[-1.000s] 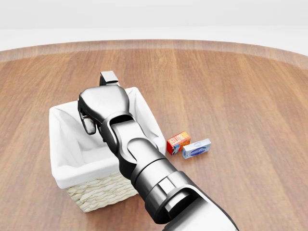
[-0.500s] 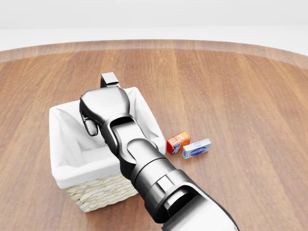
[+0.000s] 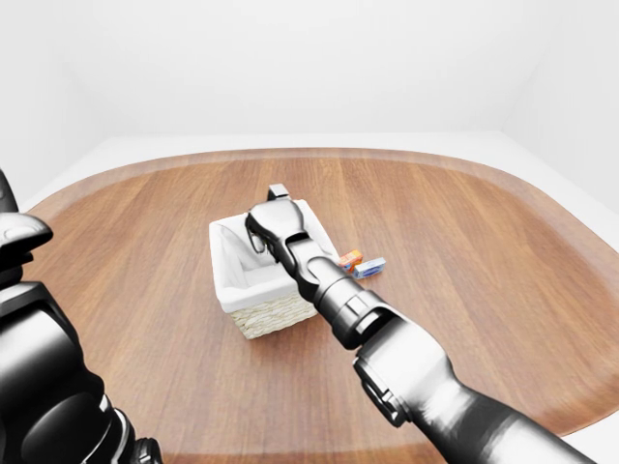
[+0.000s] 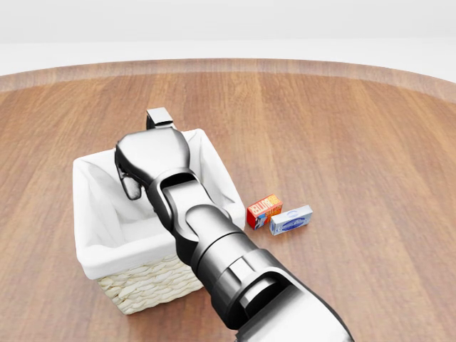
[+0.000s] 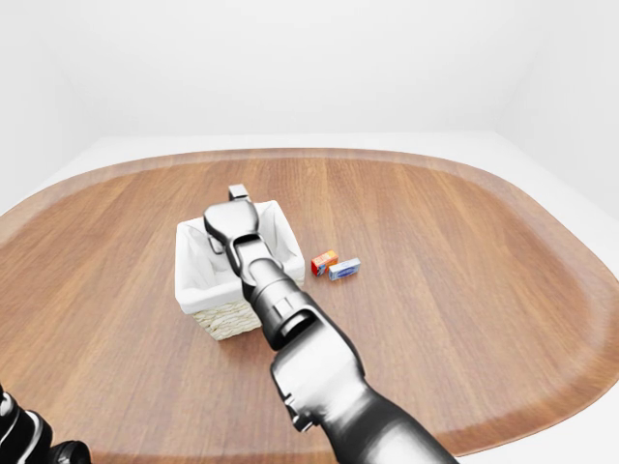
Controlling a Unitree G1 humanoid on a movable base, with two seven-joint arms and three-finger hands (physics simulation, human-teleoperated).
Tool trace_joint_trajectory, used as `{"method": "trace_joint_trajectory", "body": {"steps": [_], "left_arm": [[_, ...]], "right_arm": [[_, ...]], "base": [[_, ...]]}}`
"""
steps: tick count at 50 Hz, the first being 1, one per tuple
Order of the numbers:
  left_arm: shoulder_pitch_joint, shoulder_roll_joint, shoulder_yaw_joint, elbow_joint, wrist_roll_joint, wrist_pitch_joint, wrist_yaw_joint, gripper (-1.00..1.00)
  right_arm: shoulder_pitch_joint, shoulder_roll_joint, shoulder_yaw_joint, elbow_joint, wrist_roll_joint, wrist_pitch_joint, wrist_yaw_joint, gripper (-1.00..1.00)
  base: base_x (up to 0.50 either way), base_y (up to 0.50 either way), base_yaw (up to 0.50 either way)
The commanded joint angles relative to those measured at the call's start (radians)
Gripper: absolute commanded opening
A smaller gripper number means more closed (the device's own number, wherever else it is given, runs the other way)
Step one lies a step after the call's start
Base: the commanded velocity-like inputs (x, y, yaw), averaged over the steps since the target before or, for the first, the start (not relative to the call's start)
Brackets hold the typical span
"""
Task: Pick up the alphabet soup and put it in the basket.
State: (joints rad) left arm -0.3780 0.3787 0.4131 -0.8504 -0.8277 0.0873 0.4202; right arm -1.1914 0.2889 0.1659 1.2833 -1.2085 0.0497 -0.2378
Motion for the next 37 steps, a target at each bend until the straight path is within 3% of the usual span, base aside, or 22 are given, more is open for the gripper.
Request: {"method": "trace_joint_trajectory", "body": {"steps": [1,37], "left_arm": [[0.000,0.003,0.001,0.001,-0.010,0.000,0.006,1.00],[-0.001,0.013,0.003,0.005,-0.028,0.000,0.021,1.00]], "right_arm": [[-0.002,0.005,0.005,-0.009,-0.006,0.019,-0.018,1.00],[0.000,-0.003,0.001,-0.024,0.000,0.025,-0.035,1.00]], "base": [[0.00,0.00,0.00],[0.00,0.00,0.00]]}}
